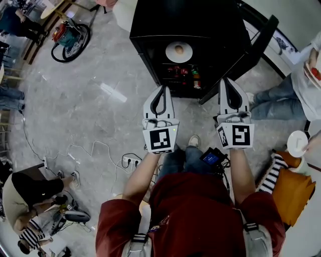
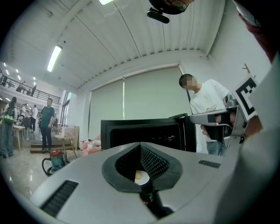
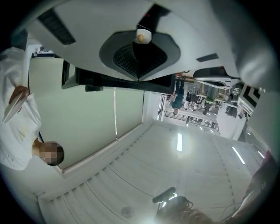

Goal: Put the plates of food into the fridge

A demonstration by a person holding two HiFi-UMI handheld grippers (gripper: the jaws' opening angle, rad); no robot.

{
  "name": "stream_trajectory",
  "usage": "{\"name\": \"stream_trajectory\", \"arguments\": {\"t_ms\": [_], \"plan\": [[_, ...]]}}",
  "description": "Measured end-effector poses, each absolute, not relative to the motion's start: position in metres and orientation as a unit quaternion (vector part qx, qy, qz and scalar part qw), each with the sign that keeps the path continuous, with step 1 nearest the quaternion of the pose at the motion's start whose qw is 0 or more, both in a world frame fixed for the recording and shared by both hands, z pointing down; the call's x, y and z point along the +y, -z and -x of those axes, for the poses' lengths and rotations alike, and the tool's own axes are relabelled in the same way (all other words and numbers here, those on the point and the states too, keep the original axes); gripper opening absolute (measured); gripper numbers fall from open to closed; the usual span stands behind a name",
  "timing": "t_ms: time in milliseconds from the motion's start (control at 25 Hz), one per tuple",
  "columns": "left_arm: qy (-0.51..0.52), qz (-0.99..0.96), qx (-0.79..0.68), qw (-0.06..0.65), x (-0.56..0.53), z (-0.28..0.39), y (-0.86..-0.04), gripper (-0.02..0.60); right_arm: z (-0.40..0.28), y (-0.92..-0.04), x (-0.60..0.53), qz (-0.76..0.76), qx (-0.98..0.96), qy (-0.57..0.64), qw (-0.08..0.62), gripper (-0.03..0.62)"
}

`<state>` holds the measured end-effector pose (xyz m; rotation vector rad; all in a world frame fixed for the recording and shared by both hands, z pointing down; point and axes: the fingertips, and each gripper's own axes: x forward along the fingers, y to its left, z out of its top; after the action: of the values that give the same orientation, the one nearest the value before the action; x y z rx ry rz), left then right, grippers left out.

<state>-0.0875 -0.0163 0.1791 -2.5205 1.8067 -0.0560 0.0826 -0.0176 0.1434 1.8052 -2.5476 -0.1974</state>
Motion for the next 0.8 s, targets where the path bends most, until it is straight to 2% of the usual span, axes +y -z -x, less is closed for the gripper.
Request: {"name": "stream_trajectory", "arguments": {"t_ms": [800], "plan": [[-0.010,0.815,0.577,0.047,0.020,0.097,-0.131,0.006,-0.056,-0.117,0.032,-0.543,-0.837,0.069,0.003,0.011]]}}
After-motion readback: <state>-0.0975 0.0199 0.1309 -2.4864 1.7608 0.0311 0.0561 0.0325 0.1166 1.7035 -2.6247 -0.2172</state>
